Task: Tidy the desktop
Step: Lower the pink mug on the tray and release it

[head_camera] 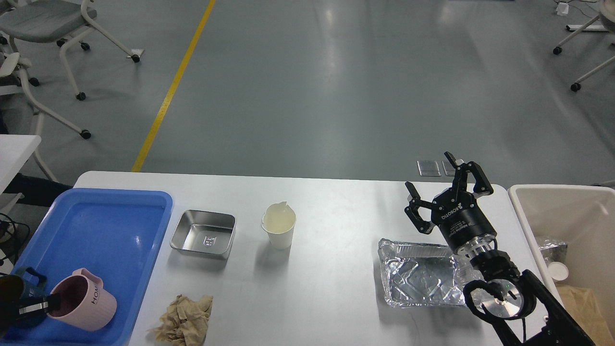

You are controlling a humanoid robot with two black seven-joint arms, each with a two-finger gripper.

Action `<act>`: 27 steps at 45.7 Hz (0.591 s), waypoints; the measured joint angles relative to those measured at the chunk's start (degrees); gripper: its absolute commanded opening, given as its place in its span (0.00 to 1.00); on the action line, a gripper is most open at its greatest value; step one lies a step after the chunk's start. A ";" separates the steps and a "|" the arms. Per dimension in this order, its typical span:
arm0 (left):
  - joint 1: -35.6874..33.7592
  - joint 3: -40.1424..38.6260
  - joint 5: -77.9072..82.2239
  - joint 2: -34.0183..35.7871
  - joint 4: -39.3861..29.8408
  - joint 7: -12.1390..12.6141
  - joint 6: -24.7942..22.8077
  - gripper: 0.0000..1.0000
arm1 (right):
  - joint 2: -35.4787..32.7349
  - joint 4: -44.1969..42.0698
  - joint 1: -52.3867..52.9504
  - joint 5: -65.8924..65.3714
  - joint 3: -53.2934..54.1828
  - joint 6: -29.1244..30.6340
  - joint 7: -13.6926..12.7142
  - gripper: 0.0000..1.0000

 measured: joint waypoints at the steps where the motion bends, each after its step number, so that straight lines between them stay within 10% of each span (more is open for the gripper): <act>1: 0.00 0.00 0.00 -0.18 0.08 0.00 0.03 0.02 | 0.07 0.00 0.01 0.00 -0.01 0.00 0.00 1.00; 8: 0.01 0.00 0.00 -0.52 0.25 0.03 0.08 0.09 | 0.20 0.00 0.03 -0.01 -0.26 0.00 0.00 1.00; 27: -0.18 -0.06 -0.18 -0.54 0.08 1.60 0.47 0.76 | 0.27 0.00 0.15 -0.22 -0.80 0.00 0.00 1.00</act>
